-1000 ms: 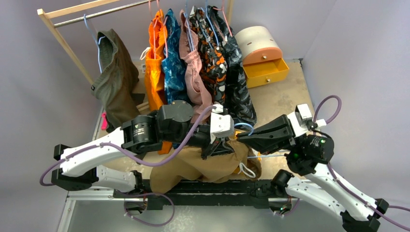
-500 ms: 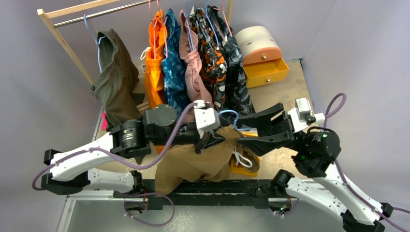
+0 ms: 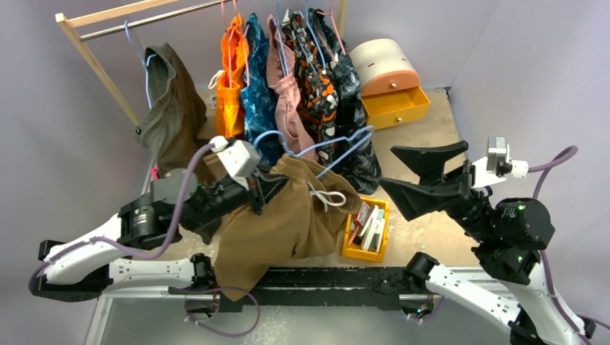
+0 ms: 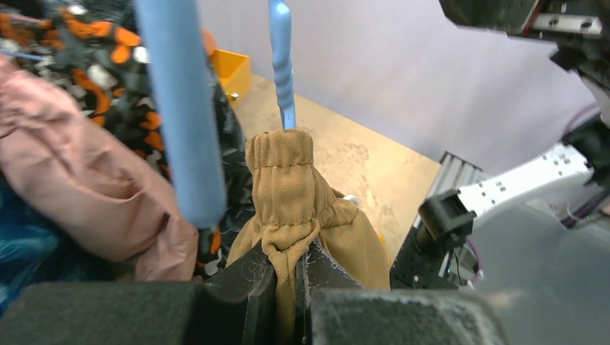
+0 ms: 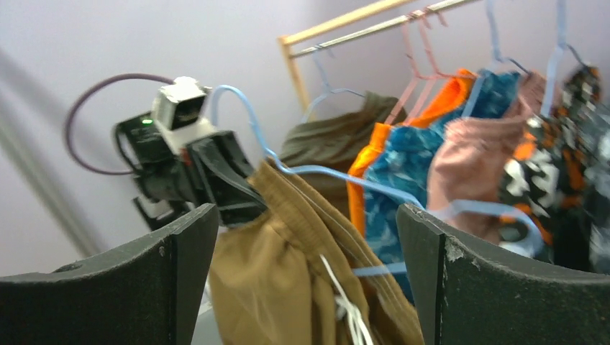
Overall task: Place the shorts on the hanger
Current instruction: Hang the shorts on the hanger.
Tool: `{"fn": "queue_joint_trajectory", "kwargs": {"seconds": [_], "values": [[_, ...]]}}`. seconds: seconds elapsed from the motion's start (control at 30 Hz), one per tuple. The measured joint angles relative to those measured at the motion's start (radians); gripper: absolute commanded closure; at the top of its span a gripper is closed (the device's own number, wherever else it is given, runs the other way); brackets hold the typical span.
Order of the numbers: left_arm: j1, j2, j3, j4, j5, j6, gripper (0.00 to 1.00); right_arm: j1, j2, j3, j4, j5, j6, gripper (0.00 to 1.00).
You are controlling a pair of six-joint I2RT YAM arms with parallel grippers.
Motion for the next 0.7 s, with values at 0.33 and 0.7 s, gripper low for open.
{"fn": "queue_joint_trajectory", "kwargs": {"seconds": [0.33, 0.7], "values": [[0.001, -0.119, -0.023, 0.006, -0.155, -0.078, 1.00, 0.000, -0.035, -0.102, -0.232, 0.301, 0.139, 0.01], [0.001, -0.113, -0.022, 0.005, -0.166, -0.086, 1.00, 0.000, 0.012, -0.258, -0.250, 0.352, 0.168, 0.01]]}}
